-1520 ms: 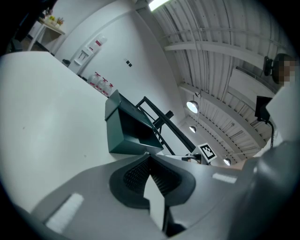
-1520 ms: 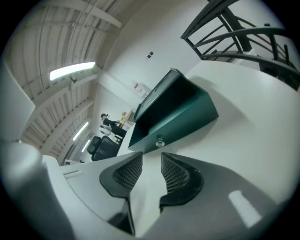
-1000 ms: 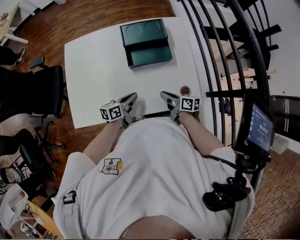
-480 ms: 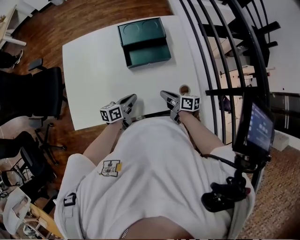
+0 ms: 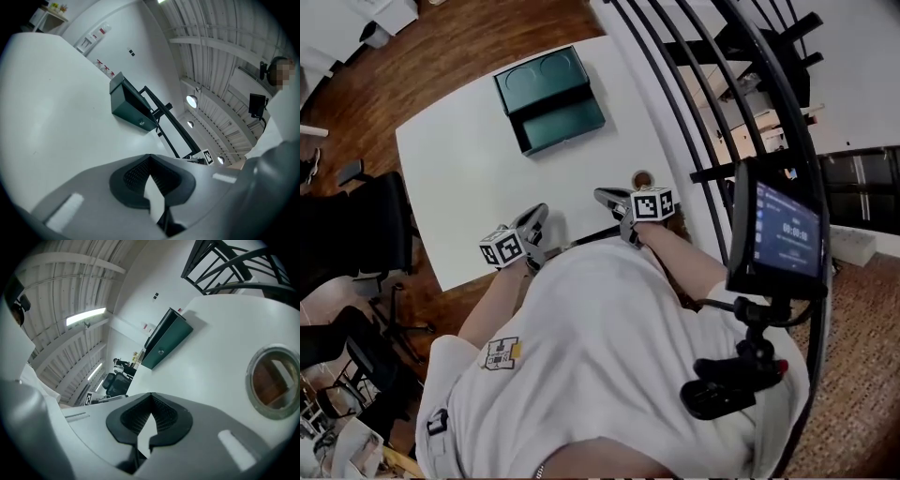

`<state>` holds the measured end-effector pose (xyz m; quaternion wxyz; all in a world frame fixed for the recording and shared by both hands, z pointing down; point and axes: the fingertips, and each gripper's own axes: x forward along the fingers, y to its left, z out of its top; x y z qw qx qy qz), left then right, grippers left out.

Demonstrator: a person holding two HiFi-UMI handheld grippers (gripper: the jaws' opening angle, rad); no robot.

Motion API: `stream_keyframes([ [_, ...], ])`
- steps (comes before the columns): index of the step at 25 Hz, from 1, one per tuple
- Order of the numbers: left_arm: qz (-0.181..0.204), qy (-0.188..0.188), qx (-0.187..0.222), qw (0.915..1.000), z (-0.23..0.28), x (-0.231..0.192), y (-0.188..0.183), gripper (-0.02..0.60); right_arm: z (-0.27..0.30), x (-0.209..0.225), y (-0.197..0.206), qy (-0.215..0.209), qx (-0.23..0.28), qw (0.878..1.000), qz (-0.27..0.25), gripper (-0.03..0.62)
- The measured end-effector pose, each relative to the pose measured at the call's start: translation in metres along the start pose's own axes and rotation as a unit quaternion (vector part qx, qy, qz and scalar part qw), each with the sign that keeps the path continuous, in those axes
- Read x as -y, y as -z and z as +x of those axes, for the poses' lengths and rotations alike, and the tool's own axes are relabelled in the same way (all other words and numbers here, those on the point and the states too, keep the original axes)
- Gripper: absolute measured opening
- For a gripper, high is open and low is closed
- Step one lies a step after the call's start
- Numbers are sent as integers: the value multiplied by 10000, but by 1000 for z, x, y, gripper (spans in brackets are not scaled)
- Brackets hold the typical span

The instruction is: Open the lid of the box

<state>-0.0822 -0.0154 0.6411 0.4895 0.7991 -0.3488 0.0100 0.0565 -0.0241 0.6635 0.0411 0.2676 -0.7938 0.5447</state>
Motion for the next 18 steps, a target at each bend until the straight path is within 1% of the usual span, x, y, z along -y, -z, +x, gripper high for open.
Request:
stream_keyframes([
  [8,1,-25,20,10000,-2,-1,0,-6,-1,4,2,76,-45,9999,-60,-2],
  [13,4,-17,18,10000,-2,0,-1,-6,0,-2,0,16,-7,10000,-33,-2],
  [18,-93,42,64,9999,10,6,9,-6,-14,7,-1,131,-60,9999,-89,-2],
])
